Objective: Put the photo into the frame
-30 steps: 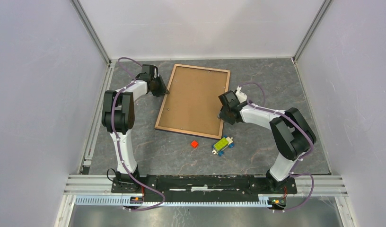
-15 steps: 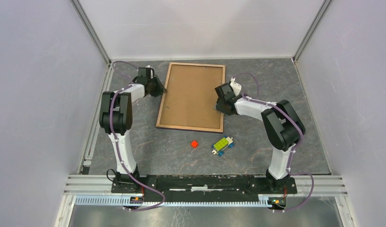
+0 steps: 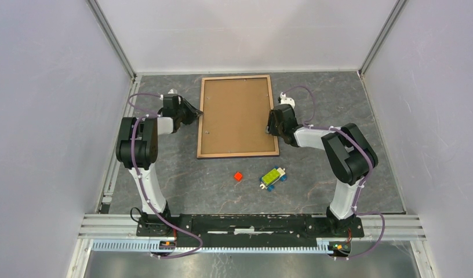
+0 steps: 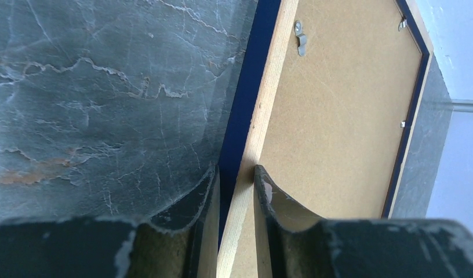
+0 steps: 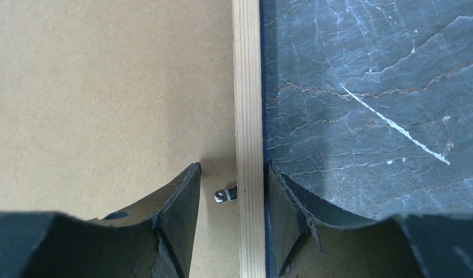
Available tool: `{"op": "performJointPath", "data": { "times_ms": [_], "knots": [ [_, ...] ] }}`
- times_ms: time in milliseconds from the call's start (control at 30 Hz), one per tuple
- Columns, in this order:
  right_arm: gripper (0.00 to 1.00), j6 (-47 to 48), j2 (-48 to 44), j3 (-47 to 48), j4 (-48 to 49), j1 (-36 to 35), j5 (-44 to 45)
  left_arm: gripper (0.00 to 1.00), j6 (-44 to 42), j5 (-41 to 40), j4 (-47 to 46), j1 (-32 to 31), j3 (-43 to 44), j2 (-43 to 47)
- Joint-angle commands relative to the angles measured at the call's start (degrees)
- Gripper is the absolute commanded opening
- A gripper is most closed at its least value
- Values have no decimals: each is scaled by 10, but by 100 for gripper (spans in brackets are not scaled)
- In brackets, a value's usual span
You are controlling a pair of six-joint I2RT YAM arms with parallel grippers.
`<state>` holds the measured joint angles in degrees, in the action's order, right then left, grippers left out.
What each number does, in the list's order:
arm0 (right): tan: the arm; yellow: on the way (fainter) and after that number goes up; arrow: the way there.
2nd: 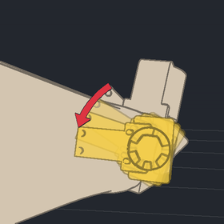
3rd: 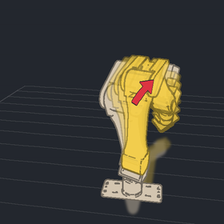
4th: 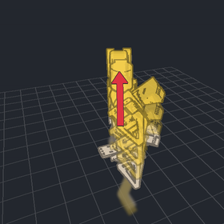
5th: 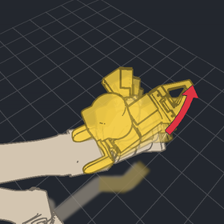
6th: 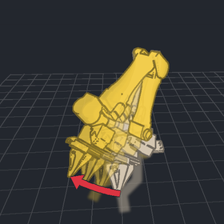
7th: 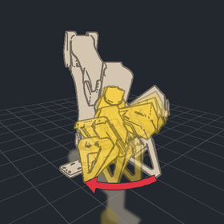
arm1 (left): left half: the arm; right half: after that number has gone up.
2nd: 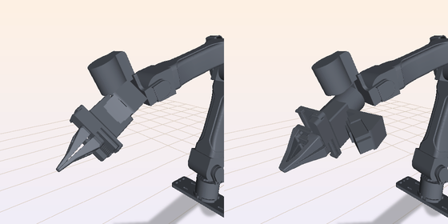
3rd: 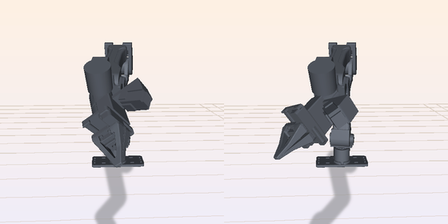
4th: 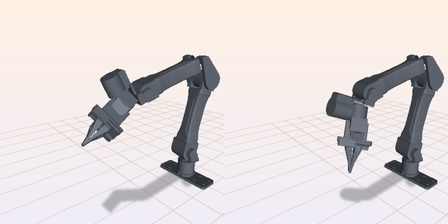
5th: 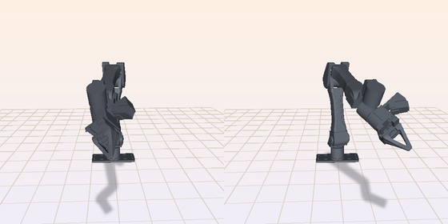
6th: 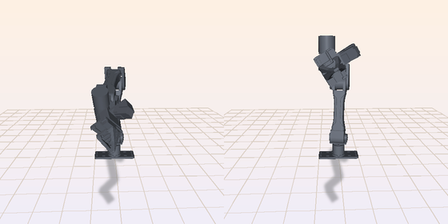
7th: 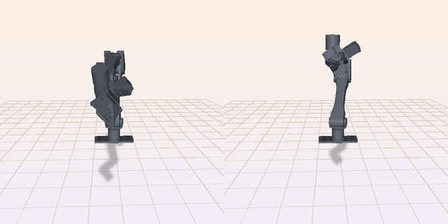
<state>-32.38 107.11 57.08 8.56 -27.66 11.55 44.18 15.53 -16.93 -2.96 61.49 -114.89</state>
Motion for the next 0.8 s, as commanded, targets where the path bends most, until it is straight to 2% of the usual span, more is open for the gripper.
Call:
{"op": "performJointPath", "data": {
  "times_ms": [0, 67, 133, 167, 200, 267, 333, 400, 533, 667, 767],
  "knots": [
    [51, 34, -3, -27, 89, -20, -114, 2, 10, 30, 69, -24, 9, -23],
    [51, 42, -6, -27, 84, -20, -109, 2, -8, 16, 88, -25, 22, -19],
    [51, 37, -12, -40, 101, -19, -108, 9, -36, -19, 141, -28, 49, -11],
    [50, 31, -14, -48, 111, -19, -109, 16, -43, -67, 165, -31, 50, 4],
    [50, 26, -17, -57, 122, -18, -107, 32, -42, -109, 179, -35, 35, 28],
    [50, 16, -27, -74, 143, -16, -100, 56, -34, -168, 175, -39, -14, 92],
    [50, 11, -32, -82, 153, -14, -94, 70, -31, -199, 185, -44, -60, 156],
    [50, 11, -32, -83, 153, -14, -87, 75, -35, -199, 219, -50, -93, 228],
    [50, 9, -31, -85, 150, -13, -79, 76, -7, -187, 288, -84, -175, 360],
    [51, 1, -45, -108, 168, -13, -78, 83, 115, -160, 308, -123, -265, 476],
    [51, -19, -53, -135, 197, -13, -93, 99, 243, -166, 275, -163, -328, 532]
  ]
}}
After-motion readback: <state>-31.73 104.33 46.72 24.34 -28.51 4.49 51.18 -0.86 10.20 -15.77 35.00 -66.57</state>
